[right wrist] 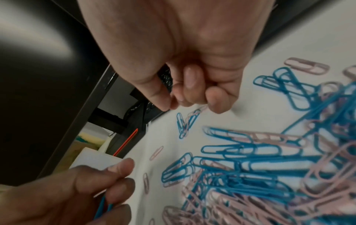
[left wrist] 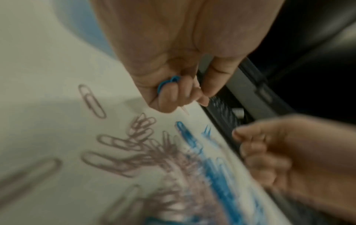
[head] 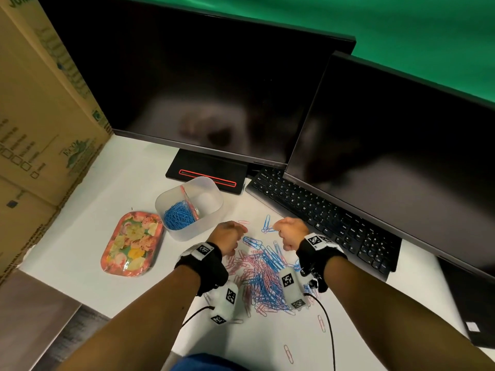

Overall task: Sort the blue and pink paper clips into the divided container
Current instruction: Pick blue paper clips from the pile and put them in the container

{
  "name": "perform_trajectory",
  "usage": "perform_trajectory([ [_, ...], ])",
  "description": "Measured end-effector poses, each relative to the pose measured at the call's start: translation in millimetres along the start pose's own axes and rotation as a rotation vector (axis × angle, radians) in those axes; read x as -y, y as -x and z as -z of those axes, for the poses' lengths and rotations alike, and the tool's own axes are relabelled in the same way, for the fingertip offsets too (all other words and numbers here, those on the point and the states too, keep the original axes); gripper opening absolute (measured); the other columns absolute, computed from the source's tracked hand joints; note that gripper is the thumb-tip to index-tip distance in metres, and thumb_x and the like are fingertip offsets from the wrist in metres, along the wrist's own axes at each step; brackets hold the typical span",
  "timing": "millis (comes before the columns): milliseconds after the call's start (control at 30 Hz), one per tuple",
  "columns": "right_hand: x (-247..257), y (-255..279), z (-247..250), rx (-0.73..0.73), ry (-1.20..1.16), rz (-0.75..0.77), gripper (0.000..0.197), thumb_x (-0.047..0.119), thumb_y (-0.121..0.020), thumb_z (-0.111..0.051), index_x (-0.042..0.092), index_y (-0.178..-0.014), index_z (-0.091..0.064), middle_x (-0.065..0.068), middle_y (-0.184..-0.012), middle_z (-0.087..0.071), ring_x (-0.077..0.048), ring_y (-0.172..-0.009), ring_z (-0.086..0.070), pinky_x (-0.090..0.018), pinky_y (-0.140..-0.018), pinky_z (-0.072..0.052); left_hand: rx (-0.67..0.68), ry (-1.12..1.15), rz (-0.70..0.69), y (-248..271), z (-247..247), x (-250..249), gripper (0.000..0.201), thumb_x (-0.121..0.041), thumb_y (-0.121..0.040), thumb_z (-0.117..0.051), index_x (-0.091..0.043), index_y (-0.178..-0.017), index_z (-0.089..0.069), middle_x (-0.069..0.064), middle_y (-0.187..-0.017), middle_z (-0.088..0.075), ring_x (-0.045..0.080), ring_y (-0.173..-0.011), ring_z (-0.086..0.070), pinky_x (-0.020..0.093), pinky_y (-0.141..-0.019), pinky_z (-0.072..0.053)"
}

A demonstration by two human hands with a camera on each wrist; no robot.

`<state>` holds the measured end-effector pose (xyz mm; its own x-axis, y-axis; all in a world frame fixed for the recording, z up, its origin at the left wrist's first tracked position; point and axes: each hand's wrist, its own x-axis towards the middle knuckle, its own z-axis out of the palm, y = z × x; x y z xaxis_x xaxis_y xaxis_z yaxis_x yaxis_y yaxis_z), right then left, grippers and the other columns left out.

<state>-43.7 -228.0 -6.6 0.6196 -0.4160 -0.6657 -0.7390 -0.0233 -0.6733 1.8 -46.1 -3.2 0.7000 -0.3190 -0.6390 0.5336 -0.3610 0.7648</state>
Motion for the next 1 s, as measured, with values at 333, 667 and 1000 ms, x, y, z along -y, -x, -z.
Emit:
perform_trajectory([
  [333,-12.1,28.2,3.1,-0.057,0.969,0.269,0.023,0.037,-0.083,-0.066,0.026,-0.103,-0.064,0.0,-0.11,-0.062,-0.02,-0.094,-0.063,-0.027,-0.078,-0.052,-0.006,-1.139,-0.382,-13.7,-13.9,10.4,0.02,-0.027,-0.091,-0.054,-0.028,-0.11,-0.06,0.002,-0.12,-0.054,0.026,-0.104,-0.061,0.033,-0.086,-0.047],
  [667,-18.7,26.2,-14.4,-0.051,1.136,0.356,0.021,0.024,-0.091,-0.052,0.015,-0.104,-0.066,-0.007,-0.113,-0.063,-0.028,-0.1,-0.063,-0.03,-0.078,-0.05,-0.089,-0.958,-0.345,-16.6,-1.7,10.1,0.012,-0.023,-0.084,-0.059,-0.021,-0.088,-0.07,0.003,-0.097,-0.07,0.025,-0.092,-0.065,0.031,-0.079,-0.053],
  [1000,-28.7,17.5,-1.8,-0.013,0.746,0.274,0.02,0.015,-0.086,-0.055,0.023,-0.098,-0.068,-0.004,-0.097,-0.068,-0.024,-0.09,-0.065,-0.028,-0.08,-0.054,0.05,-0.201,-0.121,-5.5,12.9,9.5,0.018,-0.005,-0.082,-0.064,-0.017,-0.094,-0.07,0.008,-0.083,-0.069,0.013,-0.053,-0.047,0.019,-0.052,-0.038],
])
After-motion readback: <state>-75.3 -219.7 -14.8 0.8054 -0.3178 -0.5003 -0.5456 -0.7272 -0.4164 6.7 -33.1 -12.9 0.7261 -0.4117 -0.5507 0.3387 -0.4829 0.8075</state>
